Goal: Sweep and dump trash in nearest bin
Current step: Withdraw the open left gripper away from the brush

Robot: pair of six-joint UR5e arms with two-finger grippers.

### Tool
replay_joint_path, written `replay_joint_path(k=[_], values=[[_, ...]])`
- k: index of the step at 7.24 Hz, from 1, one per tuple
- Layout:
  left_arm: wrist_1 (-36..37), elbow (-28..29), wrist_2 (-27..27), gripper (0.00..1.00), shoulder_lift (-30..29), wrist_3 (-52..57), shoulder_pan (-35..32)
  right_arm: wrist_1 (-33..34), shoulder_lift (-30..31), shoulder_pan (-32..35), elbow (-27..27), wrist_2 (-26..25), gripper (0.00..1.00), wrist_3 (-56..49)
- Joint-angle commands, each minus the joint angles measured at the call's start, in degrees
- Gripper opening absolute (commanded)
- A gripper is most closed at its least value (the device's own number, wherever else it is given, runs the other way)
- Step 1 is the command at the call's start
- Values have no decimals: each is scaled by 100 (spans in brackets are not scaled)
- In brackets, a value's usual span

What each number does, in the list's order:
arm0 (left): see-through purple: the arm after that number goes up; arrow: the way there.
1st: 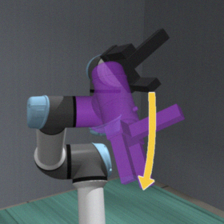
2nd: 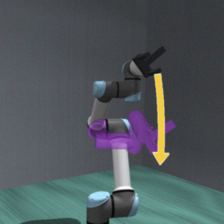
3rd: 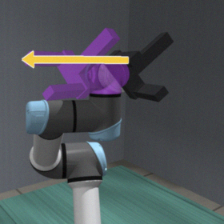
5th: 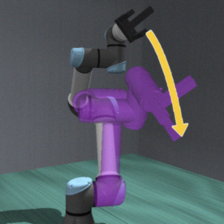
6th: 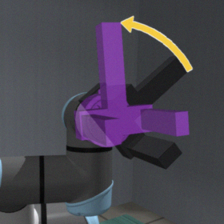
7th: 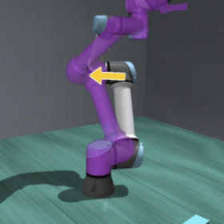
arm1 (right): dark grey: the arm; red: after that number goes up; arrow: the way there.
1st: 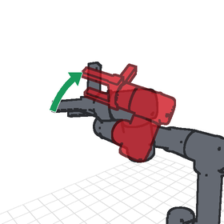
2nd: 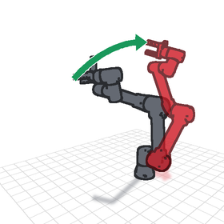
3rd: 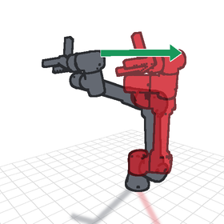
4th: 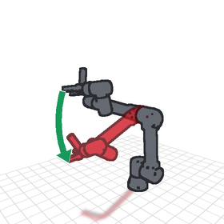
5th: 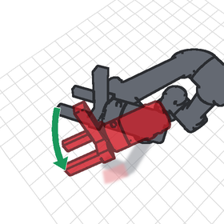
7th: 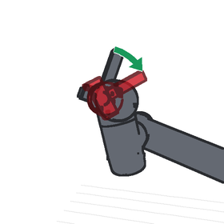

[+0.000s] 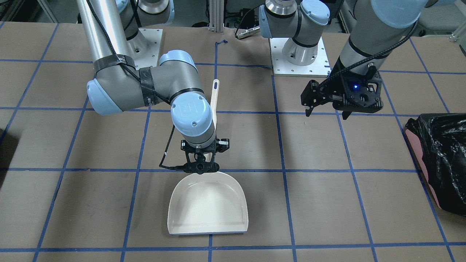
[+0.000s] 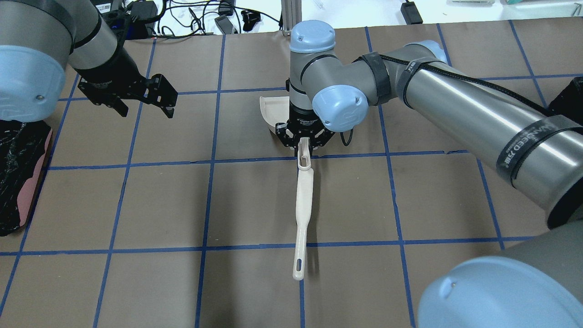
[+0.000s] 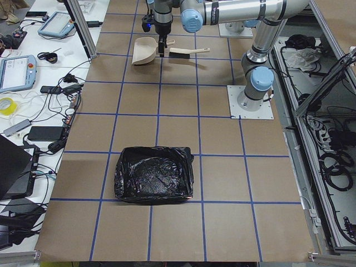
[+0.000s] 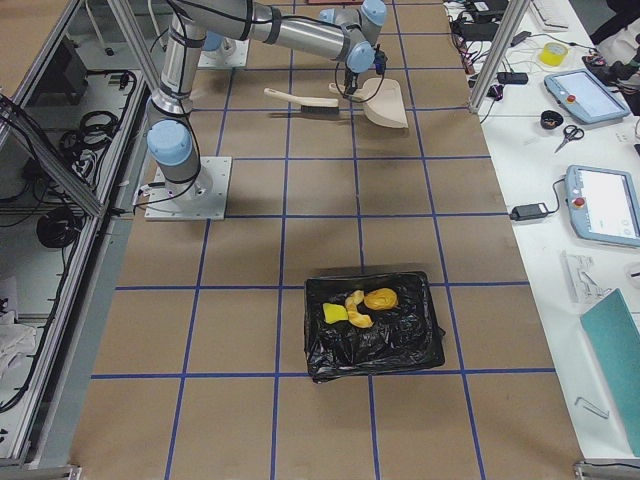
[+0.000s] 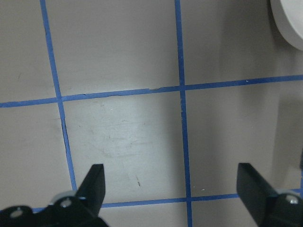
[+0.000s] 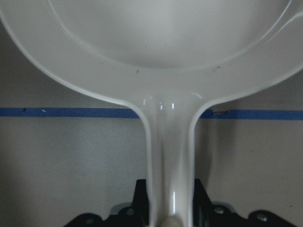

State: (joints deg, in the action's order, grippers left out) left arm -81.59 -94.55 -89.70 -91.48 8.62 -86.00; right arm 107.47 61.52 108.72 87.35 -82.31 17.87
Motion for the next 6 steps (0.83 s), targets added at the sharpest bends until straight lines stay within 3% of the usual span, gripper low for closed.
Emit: replay_joint_path(k=[1, 6], values=[[-5, 15, 154, 100, 33, 0, -13, 273, -87, 0, -25, -4, 0, -55], [-181, -55, 173, 100, 288, 0, -48, 362, -236, -9, -60, -74, 0, -240]])
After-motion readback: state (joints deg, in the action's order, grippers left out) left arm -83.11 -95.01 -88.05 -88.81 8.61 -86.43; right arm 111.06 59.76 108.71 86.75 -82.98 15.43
